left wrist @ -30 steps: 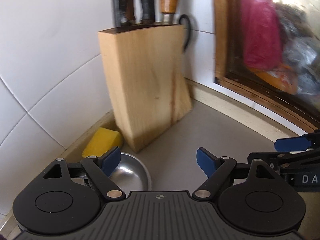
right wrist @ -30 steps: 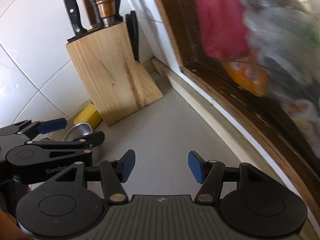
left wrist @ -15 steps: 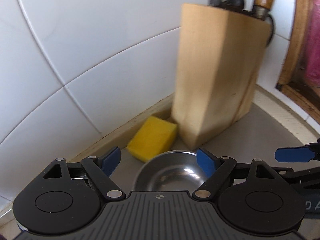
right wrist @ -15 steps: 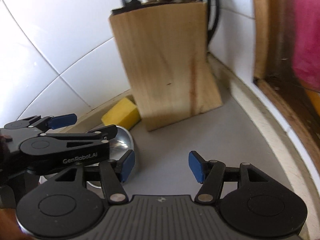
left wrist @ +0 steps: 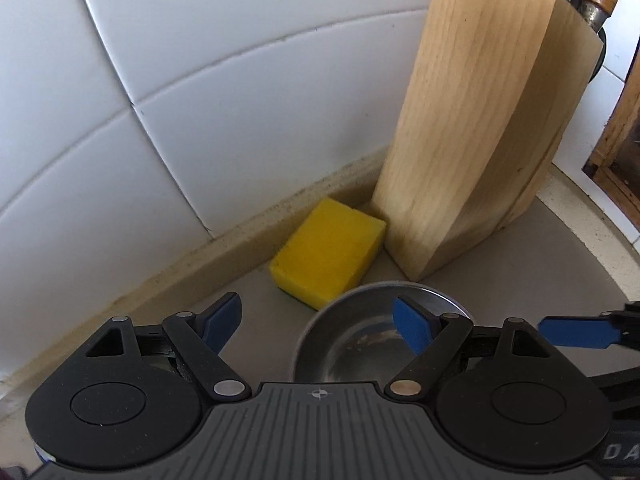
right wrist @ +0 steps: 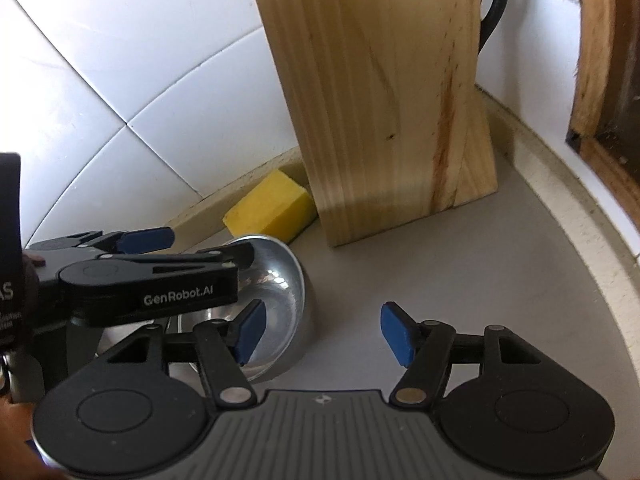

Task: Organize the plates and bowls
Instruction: 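Lower both grippers around the rim of the steel bowl by the sponge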

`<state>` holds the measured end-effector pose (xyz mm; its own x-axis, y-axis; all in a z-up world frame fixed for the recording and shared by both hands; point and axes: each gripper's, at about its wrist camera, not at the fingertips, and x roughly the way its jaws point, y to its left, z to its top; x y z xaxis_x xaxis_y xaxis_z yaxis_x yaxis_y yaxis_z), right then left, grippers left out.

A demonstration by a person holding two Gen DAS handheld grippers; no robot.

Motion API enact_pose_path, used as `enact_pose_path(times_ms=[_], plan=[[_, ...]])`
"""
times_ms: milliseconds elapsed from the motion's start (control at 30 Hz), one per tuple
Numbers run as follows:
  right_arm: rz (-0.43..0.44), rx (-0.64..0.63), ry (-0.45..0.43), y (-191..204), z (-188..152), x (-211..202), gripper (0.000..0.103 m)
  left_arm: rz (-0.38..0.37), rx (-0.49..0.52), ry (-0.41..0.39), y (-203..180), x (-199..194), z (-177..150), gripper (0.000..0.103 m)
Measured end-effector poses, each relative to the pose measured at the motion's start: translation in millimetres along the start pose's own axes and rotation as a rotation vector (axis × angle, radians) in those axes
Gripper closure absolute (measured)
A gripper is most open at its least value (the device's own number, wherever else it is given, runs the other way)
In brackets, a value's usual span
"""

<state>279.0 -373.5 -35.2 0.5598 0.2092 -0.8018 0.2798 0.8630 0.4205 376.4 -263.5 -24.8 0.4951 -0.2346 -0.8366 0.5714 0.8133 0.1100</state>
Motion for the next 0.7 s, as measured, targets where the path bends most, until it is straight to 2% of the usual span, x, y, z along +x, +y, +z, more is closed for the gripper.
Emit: enact_pose_path(times_ms=[467,700], plan=[[0.012,0.012,0.053,4.7,-8.6,22.7,0.064,-0.007,-0.006,0.054,5.4,22.9,-14.1,0.022],[0.012,0.046,0.067,-7.9,-13.5,32.7,0.064,-0.019,-0.015,0.061,7.3,25.3,-17.1,0.022]])
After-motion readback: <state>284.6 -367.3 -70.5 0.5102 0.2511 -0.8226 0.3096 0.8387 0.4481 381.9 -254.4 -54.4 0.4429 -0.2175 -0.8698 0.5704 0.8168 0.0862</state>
